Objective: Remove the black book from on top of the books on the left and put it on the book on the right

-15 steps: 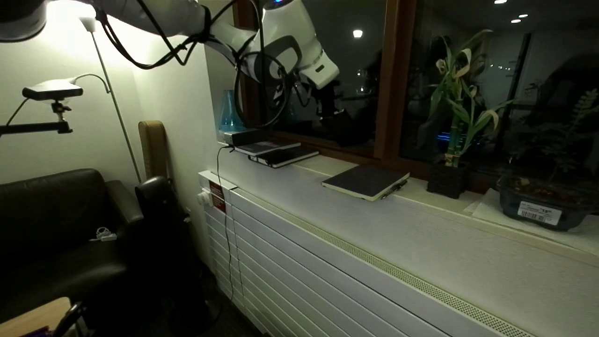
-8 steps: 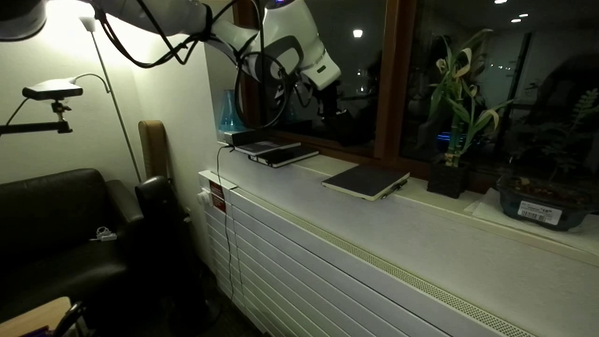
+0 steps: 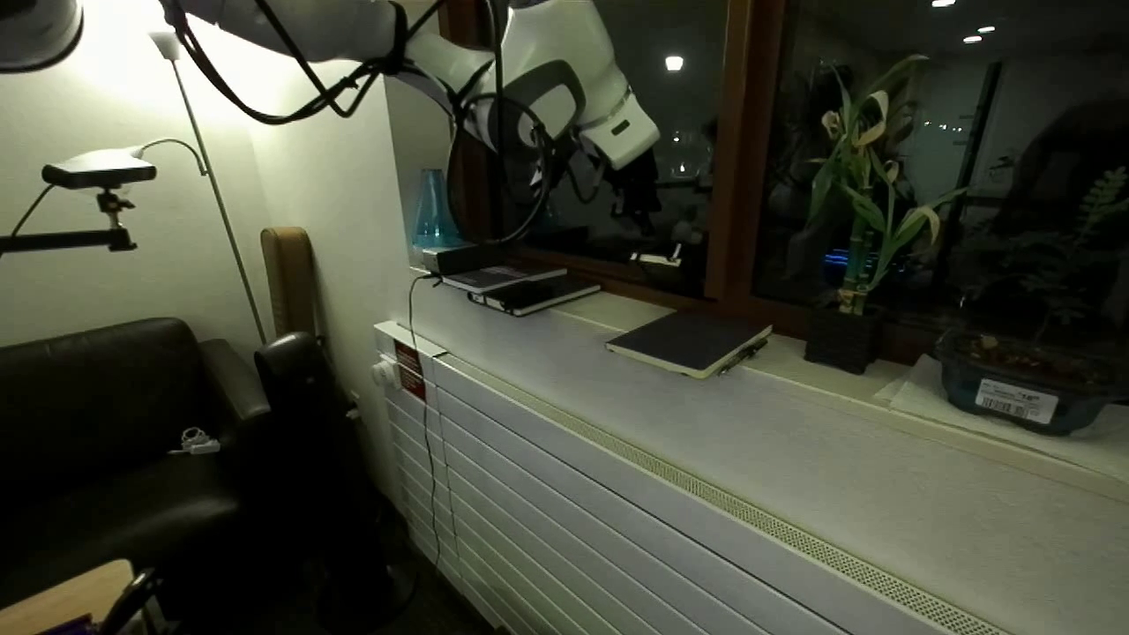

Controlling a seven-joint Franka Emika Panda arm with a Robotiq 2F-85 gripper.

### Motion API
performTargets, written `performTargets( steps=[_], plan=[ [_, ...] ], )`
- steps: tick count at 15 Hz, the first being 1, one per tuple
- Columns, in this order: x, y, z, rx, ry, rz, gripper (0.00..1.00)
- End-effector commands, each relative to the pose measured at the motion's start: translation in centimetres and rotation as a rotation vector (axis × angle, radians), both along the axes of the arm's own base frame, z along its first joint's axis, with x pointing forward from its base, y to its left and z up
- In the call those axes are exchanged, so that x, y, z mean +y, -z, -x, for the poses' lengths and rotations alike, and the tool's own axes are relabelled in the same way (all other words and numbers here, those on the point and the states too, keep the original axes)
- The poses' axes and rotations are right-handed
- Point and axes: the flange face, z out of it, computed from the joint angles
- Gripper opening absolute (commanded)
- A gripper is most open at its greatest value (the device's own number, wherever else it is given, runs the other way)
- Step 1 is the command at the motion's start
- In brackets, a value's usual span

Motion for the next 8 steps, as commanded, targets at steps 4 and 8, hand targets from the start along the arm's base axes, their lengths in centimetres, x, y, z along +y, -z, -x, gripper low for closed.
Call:
performTargets(
  steps=[4,8],
  plan=[
    [2.4,-1.2,2.7,0.002,-0.058,0.062,0.98],
    [5.9,-1.3,3.7,0.059,-0.214,0.108,1.0]
  ],
)
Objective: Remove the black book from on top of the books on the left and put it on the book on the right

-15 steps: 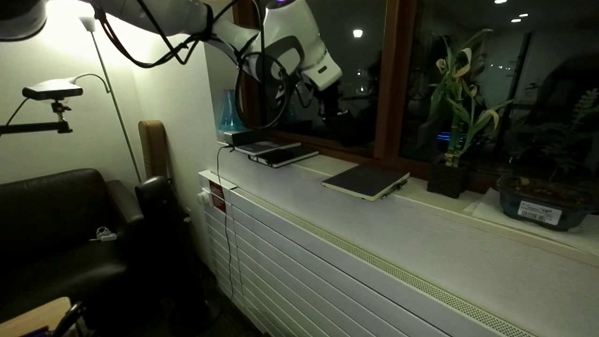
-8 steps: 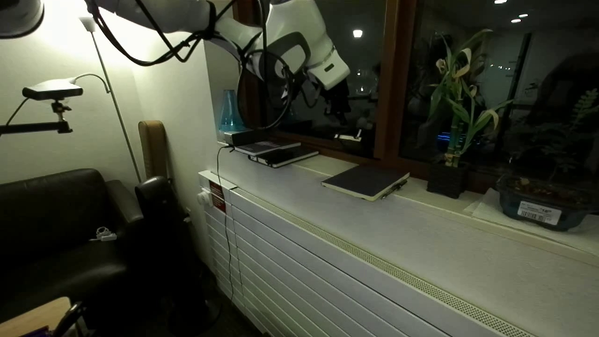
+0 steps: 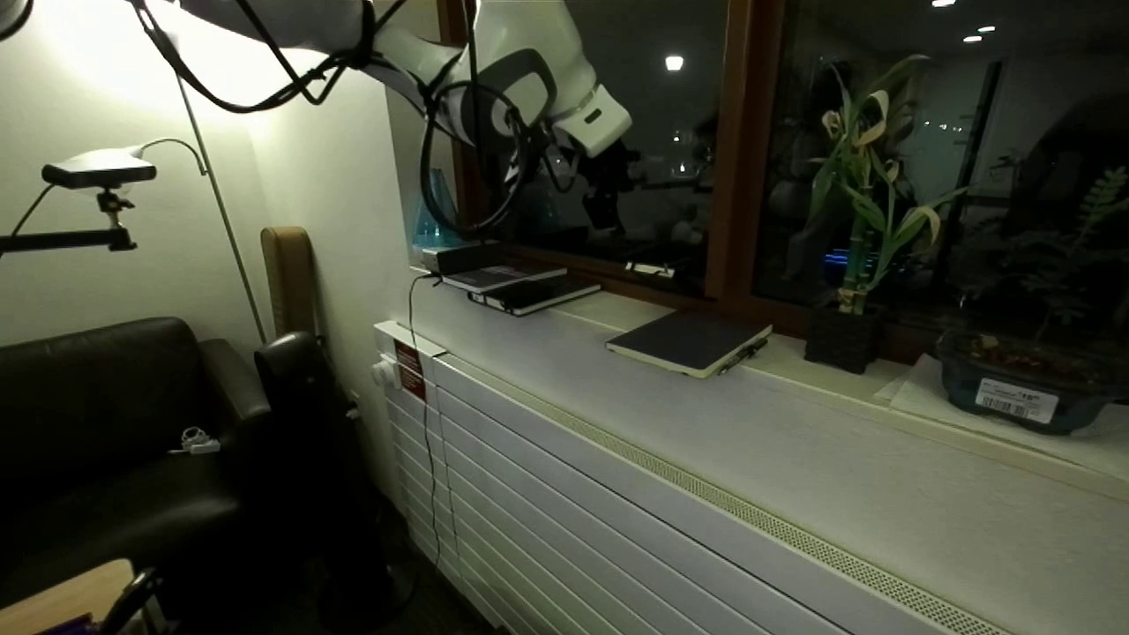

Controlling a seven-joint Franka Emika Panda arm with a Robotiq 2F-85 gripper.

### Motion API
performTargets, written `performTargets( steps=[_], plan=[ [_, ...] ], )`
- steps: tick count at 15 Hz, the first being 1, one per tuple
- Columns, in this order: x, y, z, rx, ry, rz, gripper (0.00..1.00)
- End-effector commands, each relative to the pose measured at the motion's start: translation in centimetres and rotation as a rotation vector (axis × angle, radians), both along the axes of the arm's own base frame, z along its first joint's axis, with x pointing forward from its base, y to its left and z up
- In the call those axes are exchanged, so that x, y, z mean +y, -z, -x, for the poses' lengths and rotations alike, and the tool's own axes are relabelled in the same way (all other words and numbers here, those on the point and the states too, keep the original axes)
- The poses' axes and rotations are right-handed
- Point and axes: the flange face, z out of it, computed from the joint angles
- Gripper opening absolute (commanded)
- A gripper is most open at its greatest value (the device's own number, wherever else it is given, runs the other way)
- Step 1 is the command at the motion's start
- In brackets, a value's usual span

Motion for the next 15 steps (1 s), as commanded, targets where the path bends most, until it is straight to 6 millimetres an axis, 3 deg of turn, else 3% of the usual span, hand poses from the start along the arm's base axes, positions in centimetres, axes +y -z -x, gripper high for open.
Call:
performTargets(
  steps=[1,4,11,15],
  plan=[
    [3.6,-0.3,2.3,0.063,-0.178,0.007,1.0],
    [4.7,0.6,2.7,0.195,-0.299,0.014,1.0],
    [-2.9,-1.3,6.3,0.58,-0.383,0.205,1.0],
    [-4.6,-3.8,7.5,0.716,-0.408,0.393,1.0]
  ],
)
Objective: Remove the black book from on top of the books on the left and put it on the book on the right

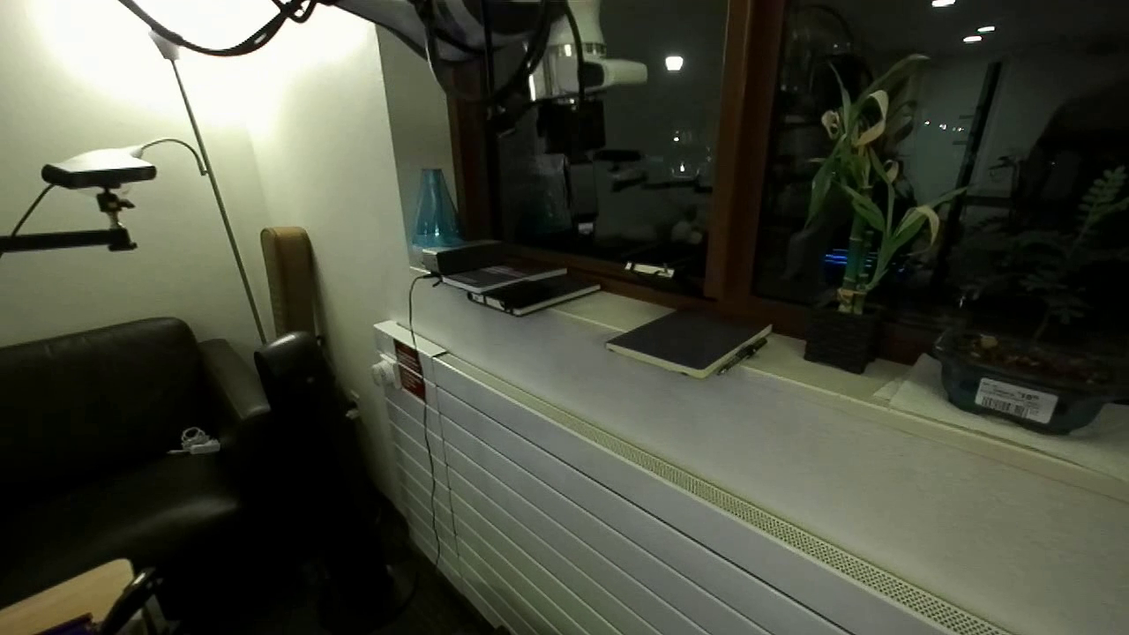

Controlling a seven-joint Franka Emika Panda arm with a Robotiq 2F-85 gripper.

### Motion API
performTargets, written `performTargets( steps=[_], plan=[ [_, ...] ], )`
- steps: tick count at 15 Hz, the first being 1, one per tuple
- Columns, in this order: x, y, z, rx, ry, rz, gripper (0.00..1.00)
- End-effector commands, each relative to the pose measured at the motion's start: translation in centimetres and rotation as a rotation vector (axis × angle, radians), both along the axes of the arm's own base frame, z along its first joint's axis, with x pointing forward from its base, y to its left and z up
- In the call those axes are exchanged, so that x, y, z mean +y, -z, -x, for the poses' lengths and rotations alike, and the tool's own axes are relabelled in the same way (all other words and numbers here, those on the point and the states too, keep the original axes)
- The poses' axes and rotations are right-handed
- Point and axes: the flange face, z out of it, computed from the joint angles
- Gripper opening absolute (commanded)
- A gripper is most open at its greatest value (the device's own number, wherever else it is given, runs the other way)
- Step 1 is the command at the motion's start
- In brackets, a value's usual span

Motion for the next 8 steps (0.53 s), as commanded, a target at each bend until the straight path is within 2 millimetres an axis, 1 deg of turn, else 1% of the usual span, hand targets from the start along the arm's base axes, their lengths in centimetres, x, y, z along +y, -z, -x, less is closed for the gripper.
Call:
performTargets(
  steps=[1,3,6,8],
  plan=[
    [-0.3,-2.4,1.1,0.079,-0.085,0.16,1.0],
    [0.2,-3.4,1.2,0.107,-0.122,0.26,1.0],
    [1.8,-4.3,1.0,0.15,-0.209,0.385,1.0],
    [3.0,-4.2,0.6,0.169,-0.299,0.433,1.0]
  ],
)
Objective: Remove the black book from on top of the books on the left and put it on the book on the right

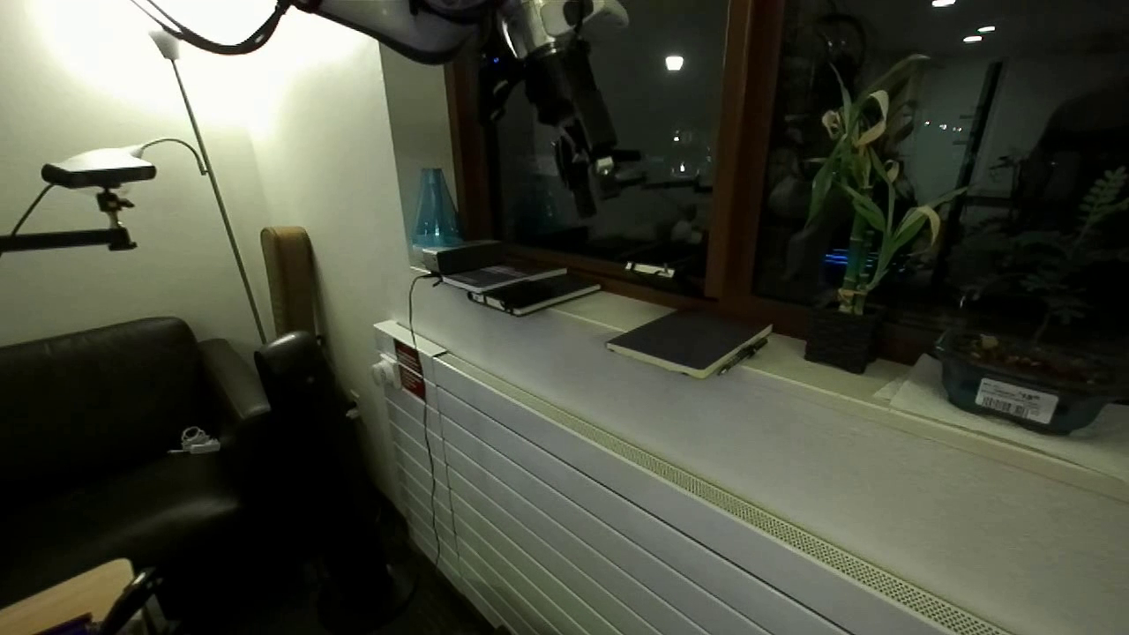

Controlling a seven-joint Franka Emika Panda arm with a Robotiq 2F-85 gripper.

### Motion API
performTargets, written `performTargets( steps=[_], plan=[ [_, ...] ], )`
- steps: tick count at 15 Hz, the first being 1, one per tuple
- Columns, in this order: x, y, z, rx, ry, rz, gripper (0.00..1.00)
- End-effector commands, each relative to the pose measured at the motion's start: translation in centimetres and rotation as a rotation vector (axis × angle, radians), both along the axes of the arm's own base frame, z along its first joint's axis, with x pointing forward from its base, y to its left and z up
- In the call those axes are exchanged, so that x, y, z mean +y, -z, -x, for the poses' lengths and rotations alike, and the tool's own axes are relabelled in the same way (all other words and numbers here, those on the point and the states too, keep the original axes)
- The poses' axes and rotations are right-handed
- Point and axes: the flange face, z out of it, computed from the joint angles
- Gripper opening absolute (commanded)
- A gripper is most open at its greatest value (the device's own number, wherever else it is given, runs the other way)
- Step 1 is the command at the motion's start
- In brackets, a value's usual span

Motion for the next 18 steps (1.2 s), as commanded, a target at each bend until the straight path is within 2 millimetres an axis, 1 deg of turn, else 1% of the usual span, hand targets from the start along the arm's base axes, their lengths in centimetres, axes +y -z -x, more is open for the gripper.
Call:
performTargets(
  steps=[1,3,5,6,7,9,14,15,18],
  plan=[
    [2.0,-0.1,-0.2,0.075,-0.159,0.083,1.0],
    [3.3,0.1,-0.5,0.096,-0.259,0.101,1.0],
    [5.0,-0.6,-0.1,0.087,-0.365,0.058,1.0],
    [4.1,0.0,-0.8,0.084,-0.267,0.071,1.0],
    [4.8,-0.2,-0.9,0.087,-0.3,0.071,1.0],
    [5.4,-0.4,-0.9,0.088,-0.323,0.071,1.0],
    [5.3,-0.4,-0.8,0.09,-0.327,0.072,1.0],
    [5.1,-0.2,-1.2,0.082,-0.317,0.068,1.0],
    [3.9,0.7,-3.1,0.109,-0.399,0.132,1.0]
  ],
)
